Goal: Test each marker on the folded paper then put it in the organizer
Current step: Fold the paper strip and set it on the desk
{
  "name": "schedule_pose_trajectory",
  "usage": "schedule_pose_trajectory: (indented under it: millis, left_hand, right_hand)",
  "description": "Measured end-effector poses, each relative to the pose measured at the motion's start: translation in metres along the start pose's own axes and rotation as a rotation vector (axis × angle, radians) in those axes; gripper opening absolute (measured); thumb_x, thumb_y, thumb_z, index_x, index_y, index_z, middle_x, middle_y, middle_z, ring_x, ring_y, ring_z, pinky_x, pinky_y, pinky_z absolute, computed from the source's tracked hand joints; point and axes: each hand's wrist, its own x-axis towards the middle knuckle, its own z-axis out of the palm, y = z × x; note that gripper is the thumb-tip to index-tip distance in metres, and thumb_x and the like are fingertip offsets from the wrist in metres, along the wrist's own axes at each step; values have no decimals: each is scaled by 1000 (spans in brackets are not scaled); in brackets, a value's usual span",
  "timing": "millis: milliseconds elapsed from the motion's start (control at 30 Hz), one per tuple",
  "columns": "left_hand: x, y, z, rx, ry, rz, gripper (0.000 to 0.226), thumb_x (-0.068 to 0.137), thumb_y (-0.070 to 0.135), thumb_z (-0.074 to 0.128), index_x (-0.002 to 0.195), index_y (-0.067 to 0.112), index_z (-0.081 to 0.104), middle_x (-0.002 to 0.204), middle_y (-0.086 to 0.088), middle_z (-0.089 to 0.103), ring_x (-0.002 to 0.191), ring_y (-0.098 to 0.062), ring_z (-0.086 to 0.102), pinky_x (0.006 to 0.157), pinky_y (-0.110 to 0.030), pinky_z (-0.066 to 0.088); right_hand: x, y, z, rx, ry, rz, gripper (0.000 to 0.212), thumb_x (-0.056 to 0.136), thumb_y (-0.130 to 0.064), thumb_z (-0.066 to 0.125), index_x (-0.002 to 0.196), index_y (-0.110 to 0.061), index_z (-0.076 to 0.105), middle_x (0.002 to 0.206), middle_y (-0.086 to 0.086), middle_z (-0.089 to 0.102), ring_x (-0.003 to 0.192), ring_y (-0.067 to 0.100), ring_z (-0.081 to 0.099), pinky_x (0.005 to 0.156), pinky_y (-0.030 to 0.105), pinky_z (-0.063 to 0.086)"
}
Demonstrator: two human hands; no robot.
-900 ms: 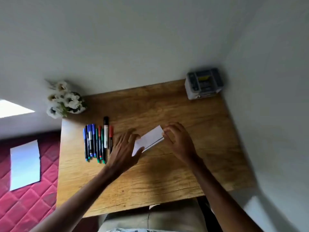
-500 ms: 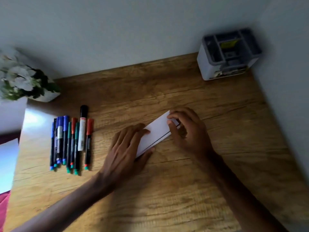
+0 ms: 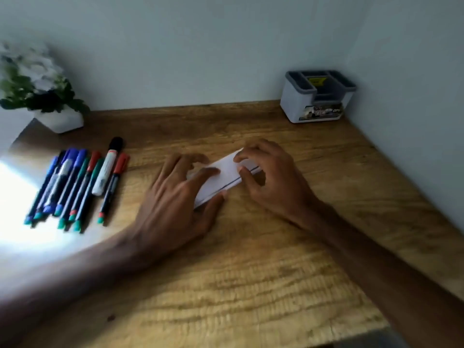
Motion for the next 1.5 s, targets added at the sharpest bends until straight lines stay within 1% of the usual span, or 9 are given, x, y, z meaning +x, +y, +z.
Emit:
schedule_pose_trajectory:
  millis: [133,267,500,633,800,867,1133,1367,1500]
  left_hand:
    - [-1,0,-5,12,3,12,53,96,56,56,136,22,63,142,-4,53,134,-21,42,109,-40,42]
    - [-3,2,-7,-1,21,38,48,98,55,56,129,20,68,144,-4,53,135,-22,41,109,-36,38]
    - [-3,2,-8,-48,27,49,42,99,52,56,124,20,67,141,-2,55,133,-21,48,107,-36,40]
    - [-2,1,-5,-55,66,49,39,99,51,57,120,21,68,137,0,58,126,-20,54,103,-33,43]
    - [-2,0,-2,-54,102,54,37,98,51,56,118,22,68,132,3,62,124,-17,54,101,-33,43]
    - [-2,1,-4,-62,114,64,37,97,50,57,119,22,66,131,3,63,124,-17,53,100,-32,43]
    - [-3,1,-3,-60,164,101,34,95,47,59,116,20,66,126,2,66,121,-16,53,99,-34,47]
    - [-3,4,-5,-47,174,106,36,95,46,60,118,19,66,124,1,67,121,-17,52,99,-33,44]
    - [-5,6,-5,-38,214,133,34,94,44,60,115,18,69,114,-1,72,115,-18,54,94,-36,48]
  right_hand:
    - [-5,-11,-1,-57,-20,-55,22,95,-22,63,114,-14,72,117,2,65,112,14,56,94,32,50]
    - [-7,-17,-4,-81,-29,-60,21,94,-18,63,112,-13,74,114,4,70,109,17,61,93,36,52]
    - [-6,-16,-8,-95,-44,-50,18,91,-9,65,106,-13,74,110,1,70,107,13,60,92,30,52]
    - [-5,-12,-6,-129,-29,-48,19,90,-5,64,105,-14,73,114,3,69,114,17,59,96,27,49]
    - [-3,-15,-6,-124,13,-108,20,90,0,62,105,-9,73,114,8,70,111,20,60,92,29,49]
    - [-1,-17,-5,-112,8,-125,20,91,-1,61,105,-9,72,113,8,70,110,20,61,90,31,51]
    - [1,-21,-4,-117,-12,-125,17,93,-4,62,103,-8,74,109,7,71,106,20,62,88,28,50]
    - [-1,-25,-2,-120,-47,-144,17,94,-6,60,104,-9,73,109,6,69,105,18,61,87,25,47]
    - [-1,-26,0,-121,-58,-161,16,96,-10,59,105,-10,71,110,6,68,104,17,59,86,23,43]
